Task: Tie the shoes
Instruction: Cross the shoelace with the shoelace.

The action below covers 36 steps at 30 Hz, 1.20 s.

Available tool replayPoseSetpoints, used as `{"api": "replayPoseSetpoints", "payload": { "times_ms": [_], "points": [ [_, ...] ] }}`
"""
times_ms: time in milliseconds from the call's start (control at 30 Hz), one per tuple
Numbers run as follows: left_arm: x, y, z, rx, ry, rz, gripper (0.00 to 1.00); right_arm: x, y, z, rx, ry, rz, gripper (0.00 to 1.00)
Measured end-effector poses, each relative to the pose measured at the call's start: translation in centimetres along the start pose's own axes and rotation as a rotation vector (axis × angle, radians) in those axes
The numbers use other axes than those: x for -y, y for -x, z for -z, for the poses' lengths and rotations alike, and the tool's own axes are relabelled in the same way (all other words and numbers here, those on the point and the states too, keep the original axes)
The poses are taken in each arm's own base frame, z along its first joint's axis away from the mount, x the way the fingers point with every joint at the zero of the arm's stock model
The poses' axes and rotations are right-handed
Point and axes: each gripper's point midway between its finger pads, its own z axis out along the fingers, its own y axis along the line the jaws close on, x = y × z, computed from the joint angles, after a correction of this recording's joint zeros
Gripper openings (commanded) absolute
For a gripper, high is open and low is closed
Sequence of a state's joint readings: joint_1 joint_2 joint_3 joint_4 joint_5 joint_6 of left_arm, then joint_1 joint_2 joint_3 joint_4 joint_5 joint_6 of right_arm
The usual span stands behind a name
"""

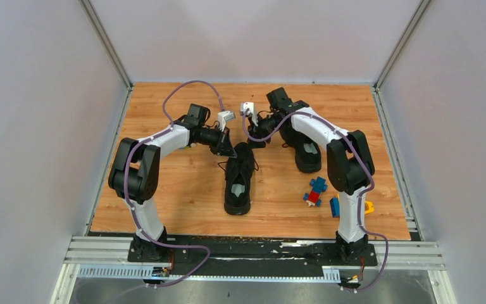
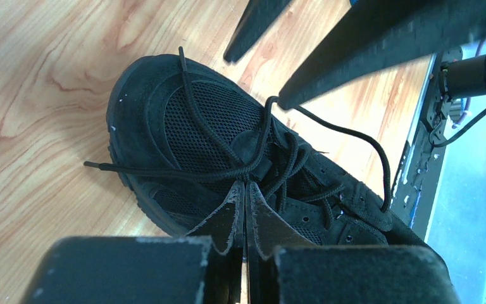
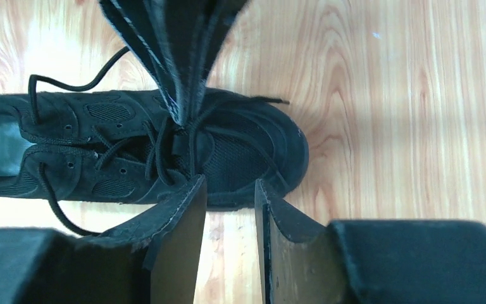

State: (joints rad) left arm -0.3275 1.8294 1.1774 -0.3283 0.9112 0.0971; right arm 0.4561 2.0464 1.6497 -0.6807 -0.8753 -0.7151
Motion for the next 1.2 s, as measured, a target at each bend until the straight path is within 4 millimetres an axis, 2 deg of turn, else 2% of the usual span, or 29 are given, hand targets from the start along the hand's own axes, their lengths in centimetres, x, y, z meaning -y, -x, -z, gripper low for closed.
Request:
{"api": "replayPoseSetpoints", "payload": {
  "times_ms": [233,433,667,1000,1200],
  "points": [
    [0.1,0.0,0.0,0.001,-0.004,-0.001,0.03,-0.7,0.5,-2.2,-0.037,0.032,0.304,0.32],
    [0.1,0.0,0.0,0.000,-0.008,-0.005,0.03,0.1,-0.1,-2.9,-0.082,0.024,0.455,0.28],
    [0.2,0.0,0.0,0.001,-0.015,-0.008,0.03,1.1,-0.8,-3.0,-0.119,0.008,0.538,0.30],
    [0.4,0.4,0.1,0.007,-0.023,-0.015,0.03,0.9,-0.6,-3.3,-0.119,0.017,0.582,0.28],
    [0.5,0.4,0.1,0.008,-0.025,-0.015,0.04,0.7,-0.5,-3.6,-0.118,0.024,0.597,0.01]
  ]
}}
